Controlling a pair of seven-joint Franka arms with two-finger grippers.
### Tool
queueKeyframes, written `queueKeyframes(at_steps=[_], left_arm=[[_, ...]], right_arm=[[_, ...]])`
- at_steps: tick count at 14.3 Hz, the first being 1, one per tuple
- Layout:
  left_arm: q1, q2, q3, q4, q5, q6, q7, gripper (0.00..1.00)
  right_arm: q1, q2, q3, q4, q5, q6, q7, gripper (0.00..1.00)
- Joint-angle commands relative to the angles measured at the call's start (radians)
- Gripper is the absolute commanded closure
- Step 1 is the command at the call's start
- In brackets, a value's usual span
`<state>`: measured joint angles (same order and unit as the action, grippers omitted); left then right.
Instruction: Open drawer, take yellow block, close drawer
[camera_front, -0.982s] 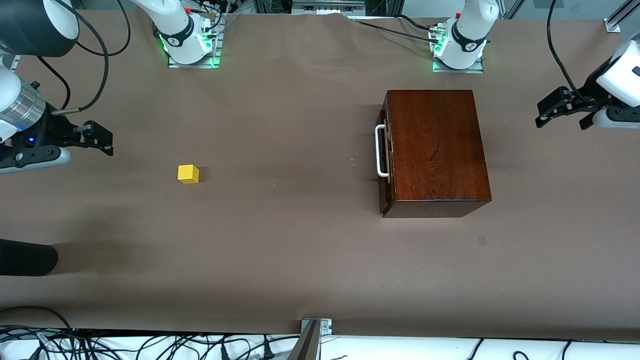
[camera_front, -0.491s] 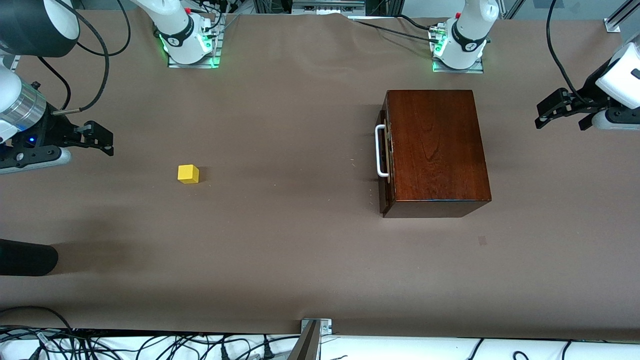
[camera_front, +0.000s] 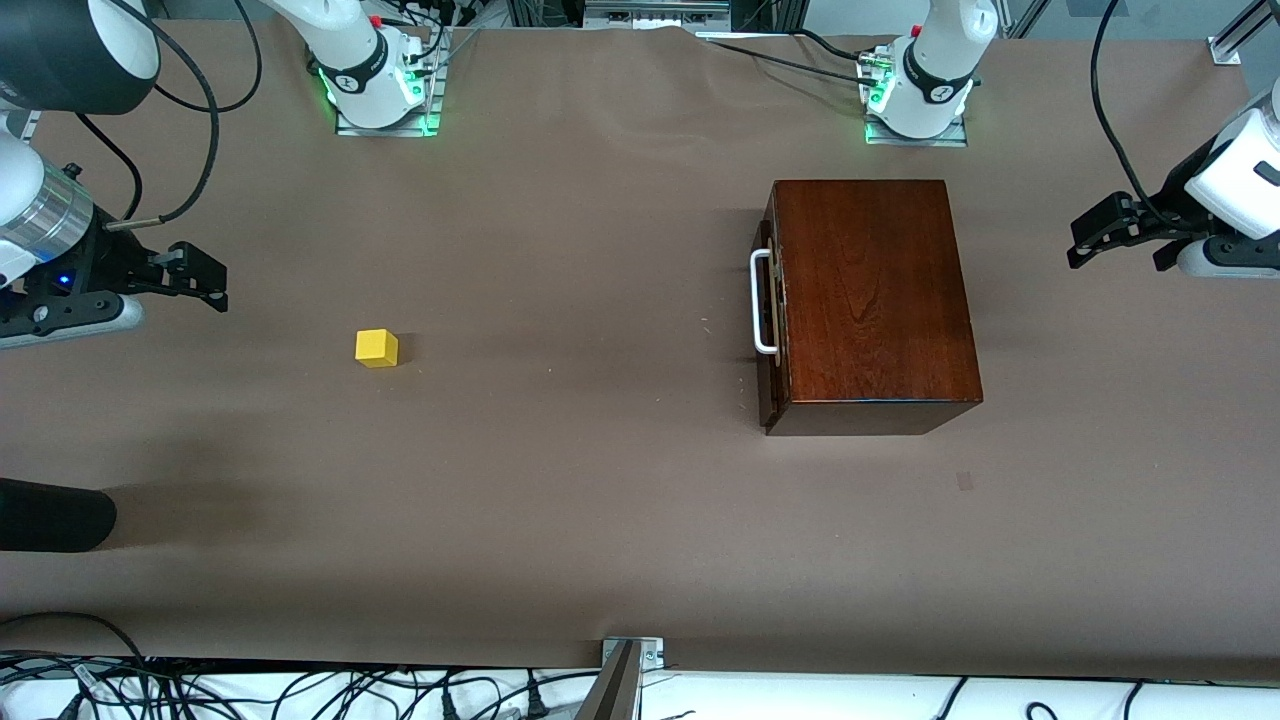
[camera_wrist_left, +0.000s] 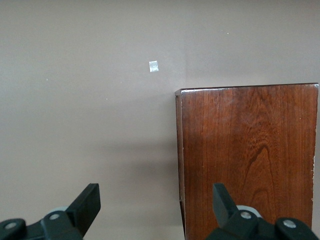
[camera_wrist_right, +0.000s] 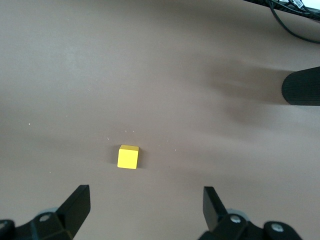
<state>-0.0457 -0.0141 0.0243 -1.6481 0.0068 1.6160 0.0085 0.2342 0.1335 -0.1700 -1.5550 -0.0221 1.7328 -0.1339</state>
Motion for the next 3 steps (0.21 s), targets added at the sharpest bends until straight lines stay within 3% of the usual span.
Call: queueKeyframes(at_steps=[1,3], left_arm=[[0.020,0.025,-0.014,0.044,-0.008,-0.005,0.053,0.00],[0.018,0.023,-0.014,0.044,-0.008,-0.005,0.053,0.00]], right_arm=[[-0.001,0.011,0.003,0.032,-0.005,-0.024,-0.006,0.00],[-0.001,0.011,0.003,0.032,-0.004,-0.024,-0.003,0.00]])
